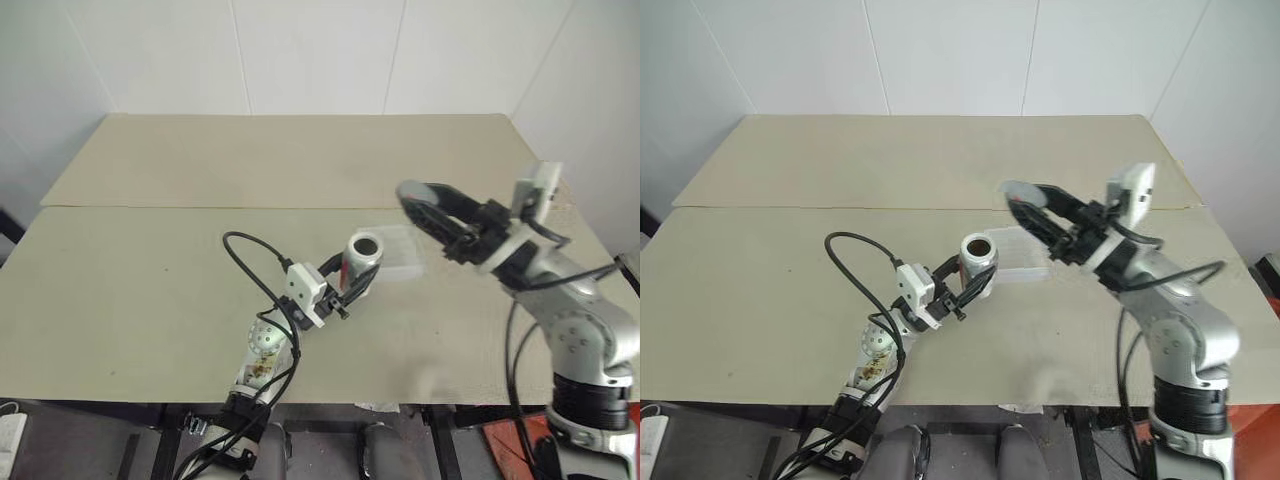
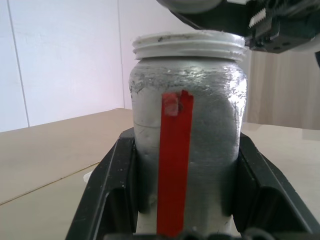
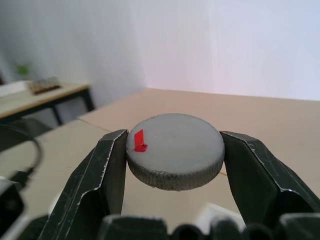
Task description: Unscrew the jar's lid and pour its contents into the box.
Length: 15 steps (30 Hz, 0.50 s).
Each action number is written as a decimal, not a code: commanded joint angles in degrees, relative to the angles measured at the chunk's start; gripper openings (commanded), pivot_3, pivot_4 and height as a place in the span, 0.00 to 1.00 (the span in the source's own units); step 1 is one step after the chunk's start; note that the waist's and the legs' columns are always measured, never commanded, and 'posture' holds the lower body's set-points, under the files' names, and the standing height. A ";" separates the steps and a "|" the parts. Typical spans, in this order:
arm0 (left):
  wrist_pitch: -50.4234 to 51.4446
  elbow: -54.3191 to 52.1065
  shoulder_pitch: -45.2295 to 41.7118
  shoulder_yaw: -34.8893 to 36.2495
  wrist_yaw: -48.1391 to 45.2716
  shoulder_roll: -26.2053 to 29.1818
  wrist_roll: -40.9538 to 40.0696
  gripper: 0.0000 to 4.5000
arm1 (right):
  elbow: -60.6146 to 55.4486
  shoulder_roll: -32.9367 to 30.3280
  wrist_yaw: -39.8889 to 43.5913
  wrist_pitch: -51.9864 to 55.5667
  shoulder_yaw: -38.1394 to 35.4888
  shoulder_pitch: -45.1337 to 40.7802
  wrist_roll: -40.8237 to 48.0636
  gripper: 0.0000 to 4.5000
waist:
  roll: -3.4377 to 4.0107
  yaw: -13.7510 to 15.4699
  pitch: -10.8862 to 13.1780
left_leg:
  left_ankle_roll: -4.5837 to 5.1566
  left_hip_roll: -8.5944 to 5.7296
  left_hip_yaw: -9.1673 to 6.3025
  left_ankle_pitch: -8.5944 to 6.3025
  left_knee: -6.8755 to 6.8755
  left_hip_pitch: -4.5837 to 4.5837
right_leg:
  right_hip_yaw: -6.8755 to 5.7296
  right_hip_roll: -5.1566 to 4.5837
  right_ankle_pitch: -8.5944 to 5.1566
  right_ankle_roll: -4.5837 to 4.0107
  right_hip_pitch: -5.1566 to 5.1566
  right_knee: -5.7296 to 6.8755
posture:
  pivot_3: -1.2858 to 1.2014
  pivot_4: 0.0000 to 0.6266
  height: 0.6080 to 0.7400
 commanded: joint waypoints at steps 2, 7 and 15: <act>-0.31 -2.65 -0.83 0.81 0.07 0.56 -1.19 0.43 | 0.29 -9.08 0.14 -4.06 -0.50 10.03 -13.50 0.62 | 0.02 0.19 -0.01 | 0.00 -0.01 0.02 0.00 0.00 0.00 | 0.01 -0.01 0.00 0.00 0.00 0.00 | 0.52 0.24 1.00; -0.11 -1.55 -2.32 1.64 -0.68 1.28 -1.51 0.43 | 0.22 -12.05 -0.76 1.13 4.51 15.95 -18.35 0.62 | 0.00 -0.54 0.00 | 0.00 0.01 0.07 0.00 -0.01 0.08 | 0.10 0.03 -0.12 0.18 0.00 0.05 | 0.52 0.24 1.00; 0.21 -1.03 -4.00 2.84 -0.34 2.17 -1.44 0.43 | -0.21 -11.66 -3.50 10.59 11.07 17.00 -22.96 0.62 | -0.01 -0.77 0.00 | 0.09 0.02 0.03 0.05 0.00 0.13 | 0.08 0.04 -0.06 0.17 0.06 0.07 | 0.52 0.24 1.00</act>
